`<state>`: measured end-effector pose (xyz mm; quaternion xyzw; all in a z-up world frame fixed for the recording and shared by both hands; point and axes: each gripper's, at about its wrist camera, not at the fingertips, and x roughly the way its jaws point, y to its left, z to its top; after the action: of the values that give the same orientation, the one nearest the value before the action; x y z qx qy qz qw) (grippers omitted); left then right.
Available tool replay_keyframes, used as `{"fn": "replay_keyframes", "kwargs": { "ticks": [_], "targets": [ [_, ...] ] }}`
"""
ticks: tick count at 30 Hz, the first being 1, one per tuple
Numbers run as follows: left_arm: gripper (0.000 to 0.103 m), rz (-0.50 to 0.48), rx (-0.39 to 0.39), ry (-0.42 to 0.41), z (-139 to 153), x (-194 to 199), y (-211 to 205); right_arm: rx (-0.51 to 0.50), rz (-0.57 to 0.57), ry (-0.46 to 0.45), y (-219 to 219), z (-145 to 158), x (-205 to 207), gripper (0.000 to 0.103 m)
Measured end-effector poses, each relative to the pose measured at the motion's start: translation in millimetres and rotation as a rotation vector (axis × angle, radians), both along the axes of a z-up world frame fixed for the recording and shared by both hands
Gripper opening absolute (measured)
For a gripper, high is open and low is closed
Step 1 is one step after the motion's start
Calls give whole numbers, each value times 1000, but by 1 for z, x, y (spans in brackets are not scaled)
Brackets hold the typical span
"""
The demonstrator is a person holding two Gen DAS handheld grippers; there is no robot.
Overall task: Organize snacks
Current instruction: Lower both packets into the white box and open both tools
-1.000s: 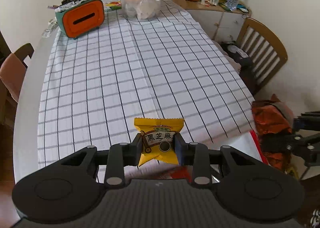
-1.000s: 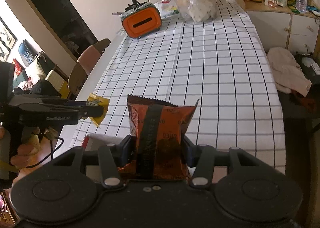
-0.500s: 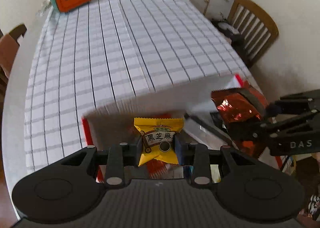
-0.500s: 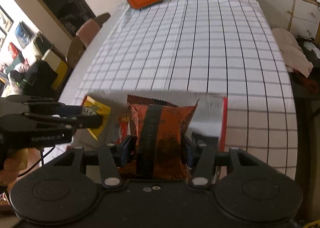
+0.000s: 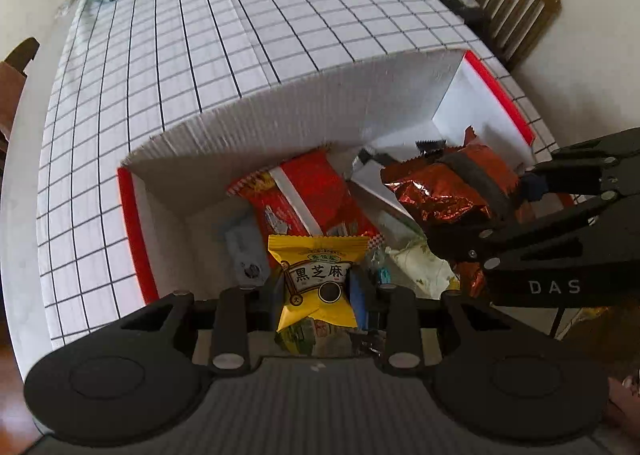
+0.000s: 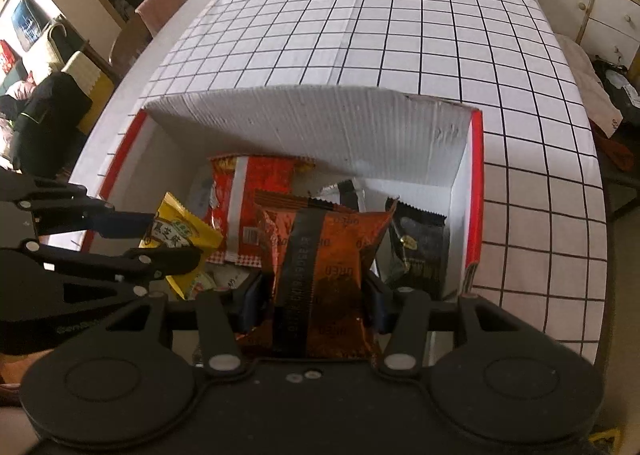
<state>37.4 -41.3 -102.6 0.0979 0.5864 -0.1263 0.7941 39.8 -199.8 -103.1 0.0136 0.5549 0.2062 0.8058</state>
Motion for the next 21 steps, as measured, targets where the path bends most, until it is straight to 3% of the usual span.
{"fn": "replay_keyframes", "kwargs": {
  "ticks": [13,21],
  "targets": [
    [34,33,28,13,-7,2,-5,-3,33,-2,2,-4,0,51],
    [49,95,21,-38,4,-12,-5,27,43,-38,-7,7,-8,56]
  ]
}}
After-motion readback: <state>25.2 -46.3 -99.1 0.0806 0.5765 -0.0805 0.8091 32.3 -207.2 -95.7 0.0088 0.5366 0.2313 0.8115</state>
